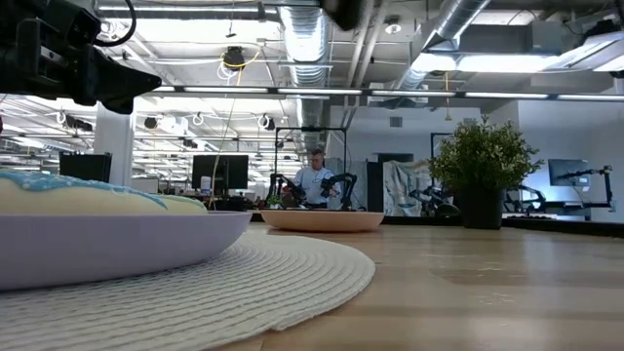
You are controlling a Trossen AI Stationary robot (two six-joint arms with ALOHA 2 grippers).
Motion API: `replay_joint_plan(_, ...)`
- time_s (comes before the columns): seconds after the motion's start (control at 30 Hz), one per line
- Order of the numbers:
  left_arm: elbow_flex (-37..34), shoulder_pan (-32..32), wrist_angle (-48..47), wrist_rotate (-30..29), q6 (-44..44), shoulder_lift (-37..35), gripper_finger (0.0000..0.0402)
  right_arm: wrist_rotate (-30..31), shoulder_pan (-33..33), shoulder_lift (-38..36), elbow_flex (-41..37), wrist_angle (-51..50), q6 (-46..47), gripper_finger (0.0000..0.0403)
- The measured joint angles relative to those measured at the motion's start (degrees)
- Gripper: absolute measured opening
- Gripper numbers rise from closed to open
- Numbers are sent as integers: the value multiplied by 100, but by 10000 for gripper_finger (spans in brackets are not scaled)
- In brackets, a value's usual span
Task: Pick & Place donuts
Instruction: Put the big white donut on the purple plate
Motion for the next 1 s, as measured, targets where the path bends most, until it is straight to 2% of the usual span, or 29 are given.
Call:
replay_joint_plan(0.1, 1, -1, -2, -2, 0, 1, 0, -305, -191, 752, 1196, -1096, -31, 99)
replay_joint_plan(0.27, 1, 0, 0, 1, 0, 0, 0, -222, -450, 1974, 3202, -3426, -155, 99)
replay_joint_plan(0.5, 1, -1, -1, 0, 0, 1, 0, -255, -646, 3243, 5187, -4707, -176, 99)
replay_joint_plan(0.7, 2, -2, 0, 1, 0, 1, 0, -281, -676, 3834, 5966, -5494, -171, 99)
replay_joint_plan(0.87, 2, -2, -1, 0, 0, -1, 0, -670, -670, 4011, 6035, -5443, -116, 99)
replay_joint_plan(1.0, 1, 0, -2, 1, 0, 0, 0, -652, -670, 4018, 6033, -5512, -110, 99)
